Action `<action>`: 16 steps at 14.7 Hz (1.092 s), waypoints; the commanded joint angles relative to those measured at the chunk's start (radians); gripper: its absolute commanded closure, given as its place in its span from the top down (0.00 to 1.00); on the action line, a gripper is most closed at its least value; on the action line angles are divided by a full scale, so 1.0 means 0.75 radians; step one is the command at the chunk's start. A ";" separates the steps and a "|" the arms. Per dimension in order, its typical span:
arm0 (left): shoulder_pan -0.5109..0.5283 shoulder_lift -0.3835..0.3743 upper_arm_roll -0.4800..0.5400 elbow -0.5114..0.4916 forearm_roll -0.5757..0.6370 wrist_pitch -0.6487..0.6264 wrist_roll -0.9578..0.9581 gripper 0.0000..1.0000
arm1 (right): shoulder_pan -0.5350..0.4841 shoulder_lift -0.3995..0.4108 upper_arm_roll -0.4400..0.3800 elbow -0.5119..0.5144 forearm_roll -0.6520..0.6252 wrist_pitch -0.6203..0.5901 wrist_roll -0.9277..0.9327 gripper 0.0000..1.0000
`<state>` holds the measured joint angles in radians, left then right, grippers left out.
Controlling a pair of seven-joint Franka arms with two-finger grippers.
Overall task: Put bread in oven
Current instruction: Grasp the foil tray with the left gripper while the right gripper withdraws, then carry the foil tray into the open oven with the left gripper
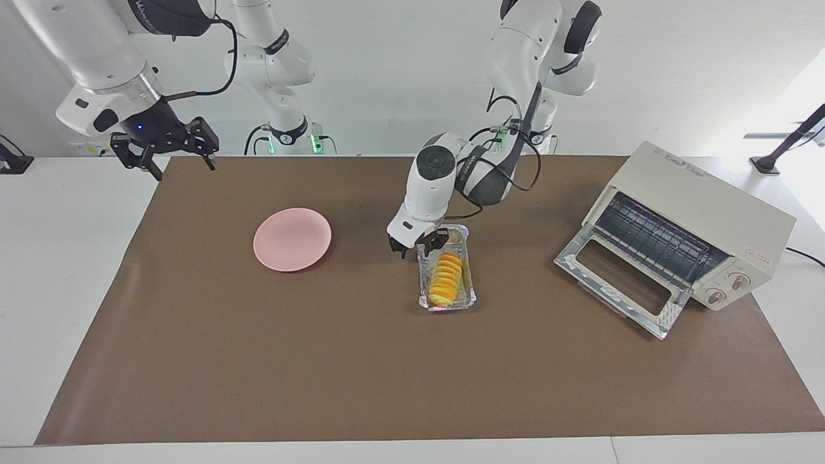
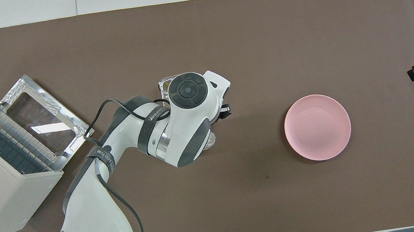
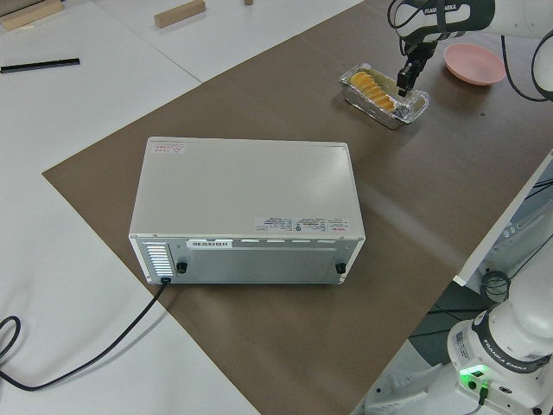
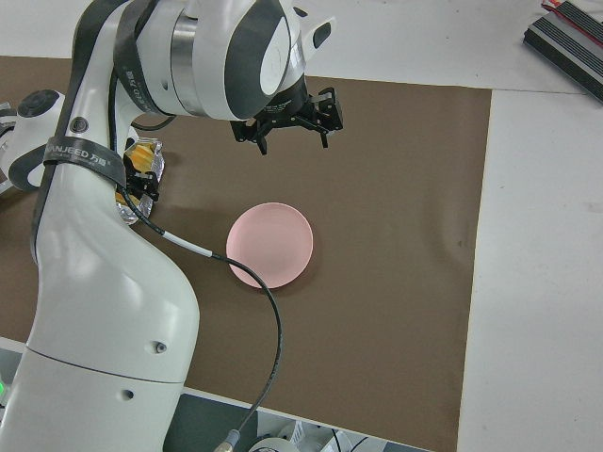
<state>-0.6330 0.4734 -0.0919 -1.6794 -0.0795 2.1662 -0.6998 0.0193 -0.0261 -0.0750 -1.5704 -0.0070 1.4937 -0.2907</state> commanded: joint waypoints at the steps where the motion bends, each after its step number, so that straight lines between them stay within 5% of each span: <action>1: -0.003 0.027 0.012 0.020 0.000 0.024 -0.014 0.11 | -0.024 -0.116 0.026 -0.111 -0.021 0.000 -0.009 1.00; 2: -0.003 0.027 0.014 0.020 0.000 0.018 -0.014 0.00 | -0.026 -0.119 0.026 -0.111 -0.019 0.000 -0.003 1.00; 4: -0.003 0.027 0.018 0.034 -0.004 -0.031 -0.028 0.00 | -0.040 -0.113 0.026 -0.101 -0.019 0.015 0.030 1.00; 9: -0.015 0.046 0.179 0.355 -0.002 -0.476 -0.212 0.00 | -0.044 -0.108 0.045 -0.097 -0.015 0.017 0.060 1.00; 12: 0.007 -0.107 0.349 0.290 0.002 -0.569 -0.214 0.00 | -0.046 -0.110 0.045 -0.097 -0.013 0.013 0.060 1.00; 16: 0.075 -0.112 0.525 0.243 0.002 -0.532 -0.218 0.00 | -0.046 -0.110 0.045 -0.097 0.001 0.013 0.056 1.00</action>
<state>-0.6026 0.4011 0.2687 -1.4503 -0.0791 1.7526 -0.8440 0.0057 -0.0929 -0.0583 -1.6221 -0.0103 1.4925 -0.2613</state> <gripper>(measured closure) 0.982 0.000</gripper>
